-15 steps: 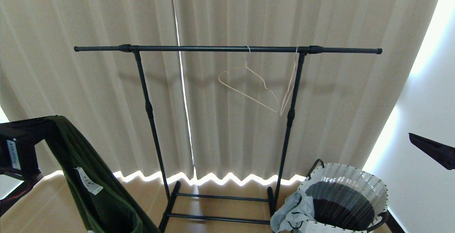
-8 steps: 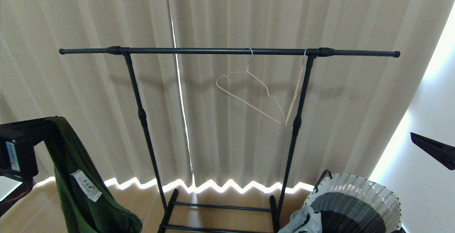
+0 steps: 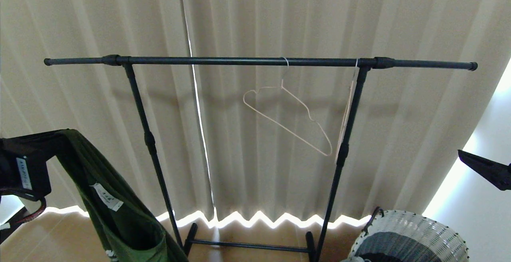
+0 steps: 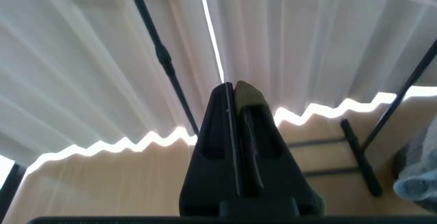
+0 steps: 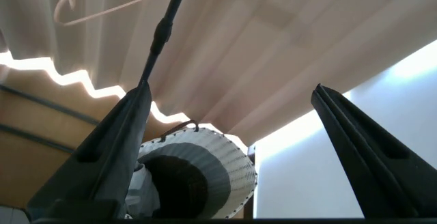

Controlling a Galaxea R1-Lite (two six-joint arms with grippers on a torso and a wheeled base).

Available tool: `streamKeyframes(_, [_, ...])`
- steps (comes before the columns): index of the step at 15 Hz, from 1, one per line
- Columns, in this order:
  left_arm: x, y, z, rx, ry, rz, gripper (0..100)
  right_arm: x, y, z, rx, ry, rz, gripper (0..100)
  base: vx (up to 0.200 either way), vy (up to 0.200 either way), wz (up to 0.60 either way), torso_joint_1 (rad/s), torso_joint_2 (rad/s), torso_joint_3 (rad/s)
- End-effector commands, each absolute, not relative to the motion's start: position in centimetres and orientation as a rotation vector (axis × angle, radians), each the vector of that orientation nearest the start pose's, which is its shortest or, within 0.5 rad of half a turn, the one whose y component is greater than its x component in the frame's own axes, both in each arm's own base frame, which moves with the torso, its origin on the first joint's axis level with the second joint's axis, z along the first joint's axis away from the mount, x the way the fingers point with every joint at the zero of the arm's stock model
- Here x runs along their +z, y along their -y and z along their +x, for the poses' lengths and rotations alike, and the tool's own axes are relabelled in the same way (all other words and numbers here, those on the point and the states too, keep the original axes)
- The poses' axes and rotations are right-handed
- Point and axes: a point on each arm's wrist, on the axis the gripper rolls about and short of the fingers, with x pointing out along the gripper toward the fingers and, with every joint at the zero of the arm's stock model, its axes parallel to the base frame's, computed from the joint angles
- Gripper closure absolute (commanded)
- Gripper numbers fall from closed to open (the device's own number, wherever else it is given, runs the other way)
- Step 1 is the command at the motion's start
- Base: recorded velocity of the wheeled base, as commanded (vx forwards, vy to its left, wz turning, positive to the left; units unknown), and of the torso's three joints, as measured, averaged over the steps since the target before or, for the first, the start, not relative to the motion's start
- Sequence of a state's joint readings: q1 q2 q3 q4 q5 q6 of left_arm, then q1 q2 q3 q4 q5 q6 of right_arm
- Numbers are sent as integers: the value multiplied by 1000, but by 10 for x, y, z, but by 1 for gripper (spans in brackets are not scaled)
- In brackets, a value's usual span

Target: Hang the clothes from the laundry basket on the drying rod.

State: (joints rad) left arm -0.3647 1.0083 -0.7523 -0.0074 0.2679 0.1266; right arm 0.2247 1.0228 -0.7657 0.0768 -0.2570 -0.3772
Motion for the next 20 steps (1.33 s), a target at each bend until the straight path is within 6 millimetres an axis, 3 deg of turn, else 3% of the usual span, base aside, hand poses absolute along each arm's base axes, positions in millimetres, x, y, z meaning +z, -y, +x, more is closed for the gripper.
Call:
streamKeyframes(1, [252, 40, 122, -111, -230, 203, 100, 251, -23, 127, 30, -329, -454, 0, 0, 0, 0, 0, 0, 0])
streamKeyframes(4, [250, 41, 125, -107, -244, 206, 100, 251, -23, 127, 30, -331, -455, 0, 0, 0, 0, 0, 0, 0])
streamKeyframes(11, [251, 40, 126, -103, -240, 206, 100, 251, -23, 127, 30, -331, -455, 0, 0, 200, 0, -2, 2, 4])
streamKeyframes(20, [250, 40, 124, -106, -235, 212, 100, 251, -23, 126, 30, -331, -455, 0, 0, 0, 0, 0, 0, 0])
